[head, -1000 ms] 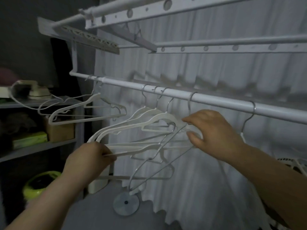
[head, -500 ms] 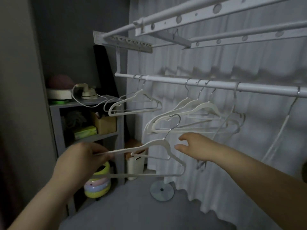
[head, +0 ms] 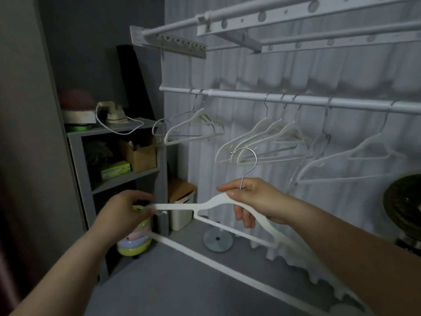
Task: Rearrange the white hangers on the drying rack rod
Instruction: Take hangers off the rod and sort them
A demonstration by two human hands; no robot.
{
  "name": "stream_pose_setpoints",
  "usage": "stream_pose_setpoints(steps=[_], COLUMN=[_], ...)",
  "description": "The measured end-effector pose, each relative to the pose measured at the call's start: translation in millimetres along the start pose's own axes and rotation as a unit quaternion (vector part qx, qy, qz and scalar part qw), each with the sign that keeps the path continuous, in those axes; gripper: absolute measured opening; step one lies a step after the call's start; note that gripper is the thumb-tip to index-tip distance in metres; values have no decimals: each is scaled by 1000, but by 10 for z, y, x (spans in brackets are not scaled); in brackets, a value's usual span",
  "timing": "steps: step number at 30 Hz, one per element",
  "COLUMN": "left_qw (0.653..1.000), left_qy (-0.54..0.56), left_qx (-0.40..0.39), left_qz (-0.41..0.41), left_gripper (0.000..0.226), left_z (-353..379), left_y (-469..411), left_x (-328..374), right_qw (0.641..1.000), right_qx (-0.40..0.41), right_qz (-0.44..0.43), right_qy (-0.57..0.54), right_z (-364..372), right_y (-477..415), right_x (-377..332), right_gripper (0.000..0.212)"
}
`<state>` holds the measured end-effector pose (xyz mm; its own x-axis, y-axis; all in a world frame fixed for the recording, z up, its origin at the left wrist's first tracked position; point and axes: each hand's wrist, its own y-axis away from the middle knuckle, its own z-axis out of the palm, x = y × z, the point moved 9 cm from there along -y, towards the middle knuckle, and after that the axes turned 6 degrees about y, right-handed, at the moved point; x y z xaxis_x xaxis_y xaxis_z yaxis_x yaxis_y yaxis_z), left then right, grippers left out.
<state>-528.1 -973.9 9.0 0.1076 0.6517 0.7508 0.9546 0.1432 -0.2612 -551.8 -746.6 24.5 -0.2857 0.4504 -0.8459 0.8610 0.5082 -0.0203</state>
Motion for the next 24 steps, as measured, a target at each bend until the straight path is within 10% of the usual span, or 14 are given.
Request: stream_pose_setpoints(steps=[13, 16, 19, 24], left_qw=[936, 932, 945, 968], left_qy=[212, 164, 76, 7], left_qx=[-275, -321, -317, -246], left_qz=[56, 36, 32, 58], left_gripper=[6, 41, 60, 26], left_z=[875, 1057, 1168, 1319], left_y=[381, 401, 342, 100], left_x=[909, 1011, 1044, 1107], right_qw=[978, 976, 972, 970], right_qx=[143, 139, 153, 162], right_qz=[149, 159, 168, 152], right_qy=[12, 42, 54, 98], right_z=[-171, -235, -371, -663], right_y=[-62, -113, -146, -218], right_x=[213, 264, 328, 429], right_gripper=[14, 20, 25, 28])
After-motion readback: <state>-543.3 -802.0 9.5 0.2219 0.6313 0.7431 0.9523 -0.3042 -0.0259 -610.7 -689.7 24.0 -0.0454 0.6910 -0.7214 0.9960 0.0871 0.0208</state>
